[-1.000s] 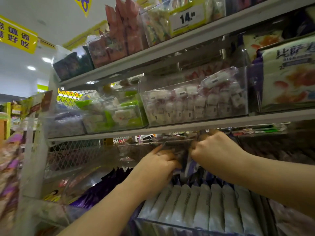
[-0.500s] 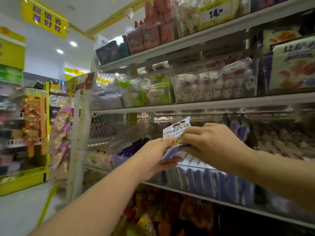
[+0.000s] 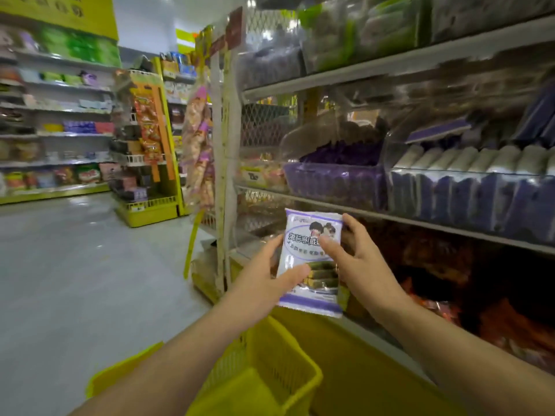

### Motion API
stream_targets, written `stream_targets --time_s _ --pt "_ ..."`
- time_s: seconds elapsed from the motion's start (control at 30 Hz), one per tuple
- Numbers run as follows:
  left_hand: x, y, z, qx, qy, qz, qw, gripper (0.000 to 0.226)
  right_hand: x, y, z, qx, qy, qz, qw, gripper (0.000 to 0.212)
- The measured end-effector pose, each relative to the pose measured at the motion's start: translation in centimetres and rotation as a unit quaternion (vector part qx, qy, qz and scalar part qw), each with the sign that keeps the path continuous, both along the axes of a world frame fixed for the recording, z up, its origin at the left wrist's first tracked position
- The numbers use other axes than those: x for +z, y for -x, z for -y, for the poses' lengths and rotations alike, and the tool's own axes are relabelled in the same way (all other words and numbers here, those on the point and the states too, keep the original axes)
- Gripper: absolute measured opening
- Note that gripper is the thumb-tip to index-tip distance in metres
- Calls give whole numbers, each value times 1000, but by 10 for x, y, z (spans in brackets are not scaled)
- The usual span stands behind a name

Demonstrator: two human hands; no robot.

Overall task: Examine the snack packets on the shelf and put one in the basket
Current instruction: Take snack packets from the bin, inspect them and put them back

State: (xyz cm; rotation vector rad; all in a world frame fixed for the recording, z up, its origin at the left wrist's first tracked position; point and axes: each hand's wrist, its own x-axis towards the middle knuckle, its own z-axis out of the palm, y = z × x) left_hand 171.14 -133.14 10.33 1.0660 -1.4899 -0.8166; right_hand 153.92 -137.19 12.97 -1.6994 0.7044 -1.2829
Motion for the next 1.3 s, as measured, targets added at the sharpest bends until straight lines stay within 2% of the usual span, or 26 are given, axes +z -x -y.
stream_targets --time_s 0.1,0.2,0.3,0.47,0.63,0.77,0.9,1.1,1.3 --pt "-32 -9 -3 10 -25 -1 1000 59 -25 -22 9 22 -123 95 988 21" --pt "-58 -16 0 38 -64 6 997 47 -46 -31 20 46 -184 80 979 21" --pt "-70 -18 4 83 -90 -18 992 26 -64 -34 25 85 -199 46 975 16" --pt "-69 -19 9 139 -92 -168 972 35 -86 -40 24 131 -208 1 969 18" --pt "-70 -20 9 118 -111 -242 957 35 -87 -43 24 130 -208 18 969 19" --pt "-68 -15 7 98 -109 -282 948 34 -85 -40 20 135 -243 63 959 37" --pt "-61 -10 3 57 -101 -316 942 36 -80 -34 16 162 -279 89 942 44" --pt "-59 -9 -1 37 -109 -299 947 36 -80 -34 12 140 -287 109 942 40" --pt "-56 -16 -4 31 -105 -216 970 34 -78 -32 19 105 -301 122 940 40"
